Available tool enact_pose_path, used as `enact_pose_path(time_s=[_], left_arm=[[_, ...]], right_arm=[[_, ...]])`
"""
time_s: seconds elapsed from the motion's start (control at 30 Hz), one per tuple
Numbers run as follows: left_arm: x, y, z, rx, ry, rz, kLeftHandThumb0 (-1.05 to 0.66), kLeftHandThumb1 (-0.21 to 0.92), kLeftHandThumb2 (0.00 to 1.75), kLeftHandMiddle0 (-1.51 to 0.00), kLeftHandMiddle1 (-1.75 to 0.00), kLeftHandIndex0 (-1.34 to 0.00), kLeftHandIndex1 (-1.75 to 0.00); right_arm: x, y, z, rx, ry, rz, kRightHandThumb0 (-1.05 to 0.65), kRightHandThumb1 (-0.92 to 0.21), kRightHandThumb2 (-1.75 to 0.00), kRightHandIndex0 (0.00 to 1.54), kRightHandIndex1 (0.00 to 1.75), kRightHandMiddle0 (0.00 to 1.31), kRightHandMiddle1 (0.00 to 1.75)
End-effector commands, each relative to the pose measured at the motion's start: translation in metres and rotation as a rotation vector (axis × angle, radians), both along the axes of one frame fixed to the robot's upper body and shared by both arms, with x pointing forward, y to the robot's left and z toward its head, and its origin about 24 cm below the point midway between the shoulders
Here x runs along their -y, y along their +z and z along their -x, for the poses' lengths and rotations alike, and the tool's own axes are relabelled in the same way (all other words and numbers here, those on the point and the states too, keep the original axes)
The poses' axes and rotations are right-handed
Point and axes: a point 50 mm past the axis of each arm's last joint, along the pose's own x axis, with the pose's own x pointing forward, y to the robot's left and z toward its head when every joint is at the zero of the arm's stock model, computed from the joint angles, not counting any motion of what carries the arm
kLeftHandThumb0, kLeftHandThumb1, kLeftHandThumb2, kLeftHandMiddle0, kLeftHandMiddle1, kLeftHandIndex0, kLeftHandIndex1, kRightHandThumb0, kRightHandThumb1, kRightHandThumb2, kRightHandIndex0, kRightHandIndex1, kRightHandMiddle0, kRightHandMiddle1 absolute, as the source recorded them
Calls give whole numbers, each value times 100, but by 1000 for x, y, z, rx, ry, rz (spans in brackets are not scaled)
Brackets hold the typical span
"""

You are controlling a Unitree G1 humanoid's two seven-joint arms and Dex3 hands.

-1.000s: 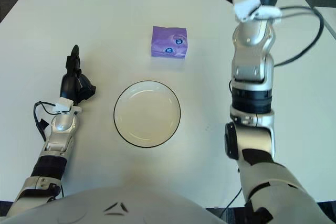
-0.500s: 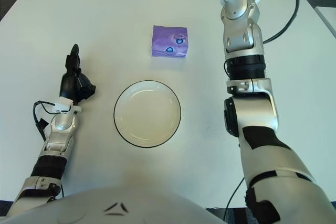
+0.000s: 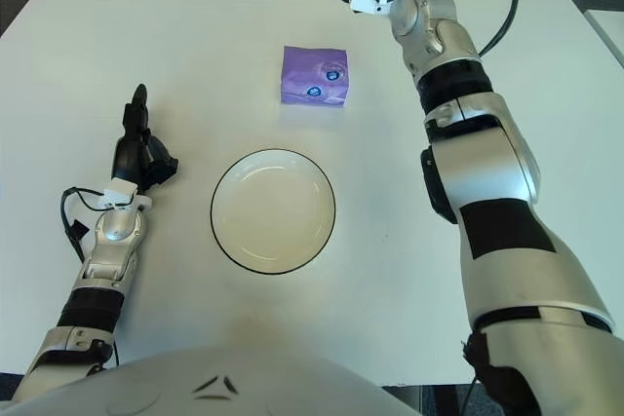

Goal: Put the tissue paper into the plate.

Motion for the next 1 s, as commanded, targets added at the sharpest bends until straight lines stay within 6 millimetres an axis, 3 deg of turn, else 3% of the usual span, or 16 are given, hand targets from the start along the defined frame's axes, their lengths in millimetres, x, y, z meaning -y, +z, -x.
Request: enact_pose_path(time_s=[0.0, 0.4, 0.97], left_arm=[[11, -49, 24, -211, 18, 50, -89, 92, 119, -2, 0, 0, -18], [13, -49, 24, -220, 25, 59, -88, 92, 119, -2, 0, 0, -18], [12, -50, 22, -234, 18, 70, -87, 92, 119, -1, 0, 0, -16]], right_arm=[[-9, 6, -1, -24, 6, 51, -105, -92, -90, 0, 0, 0, 0], [-17, -25, -8, -157, -19, 148, -105, -92, -84, 0, 0, 1, 1], [-15, -35, -6, -397, 12, 437, -105, -92, -81, 0, 0, 0, 0]])
